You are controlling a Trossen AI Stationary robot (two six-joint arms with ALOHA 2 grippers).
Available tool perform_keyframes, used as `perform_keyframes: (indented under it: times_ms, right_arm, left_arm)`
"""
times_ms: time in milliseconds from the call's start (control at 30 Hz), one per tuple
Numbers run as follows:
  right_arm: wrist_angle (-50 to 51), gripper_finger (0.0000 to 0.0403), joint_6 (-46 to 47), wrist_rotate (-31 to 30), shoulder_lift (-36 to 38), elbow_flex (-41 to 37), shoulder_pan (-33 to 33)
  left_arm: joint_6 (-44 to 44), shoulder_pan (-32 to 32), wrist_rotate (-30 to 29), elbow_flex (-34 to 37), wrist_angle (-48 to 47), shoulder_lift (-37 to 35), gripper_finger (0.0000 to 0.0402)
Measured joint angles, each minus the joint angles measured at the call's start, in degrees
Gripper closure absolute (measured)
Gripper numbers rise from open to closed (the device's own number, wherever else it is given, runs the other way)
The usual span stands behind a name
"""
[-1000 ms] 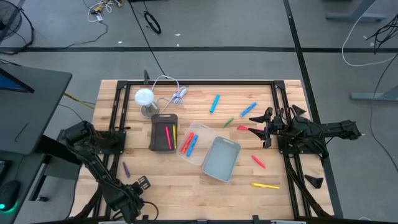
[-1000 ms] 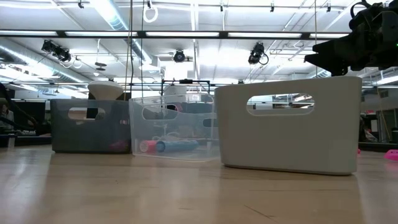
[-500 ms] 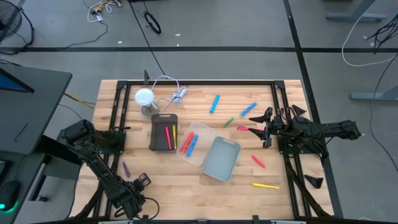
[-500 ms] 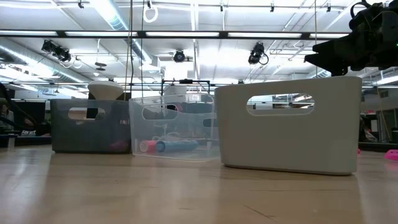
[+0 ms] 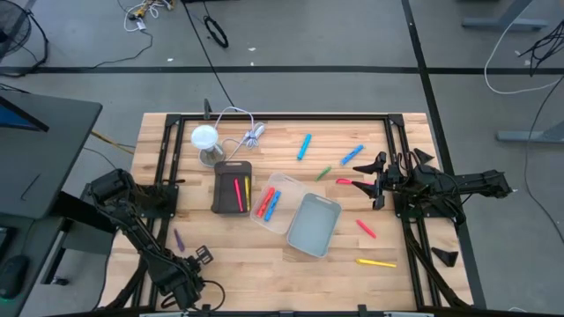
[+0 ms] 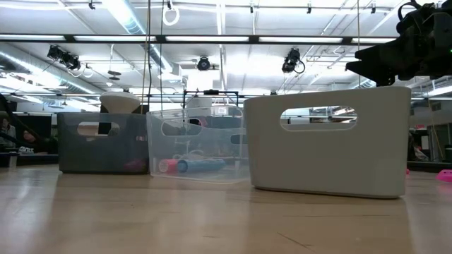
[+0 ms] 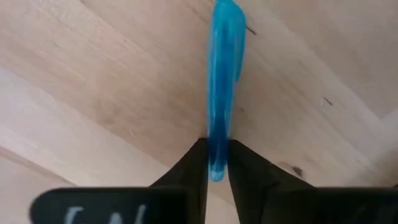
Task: Pick & Place Markers
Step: Put the blue pen into the gray bin
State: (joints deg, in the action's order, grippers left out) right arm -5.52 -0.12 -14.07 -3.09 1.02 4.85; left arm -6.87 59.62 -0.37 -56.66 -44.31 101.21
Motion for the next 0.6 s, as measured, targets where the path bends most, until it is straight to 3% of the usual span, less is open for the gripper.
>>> perform_keyframes:
  times_ms: [300, 600]
  right_arm:
    - [0.0, 0.0174, 0.0, 0.0, 0.0, 0.0, 0.0]
    - [0.0, 0.0174, 0.0, 0.0, 0.0, 0.0, 0.0]
  left_arm:
    - [-0.4, -1.5, 0.6, 0.1, -0.2, -1.1, 0.0369]
    - [-3.1, -8.1, 0.4, 0.1, 0.3, -8.1, 0.0371]
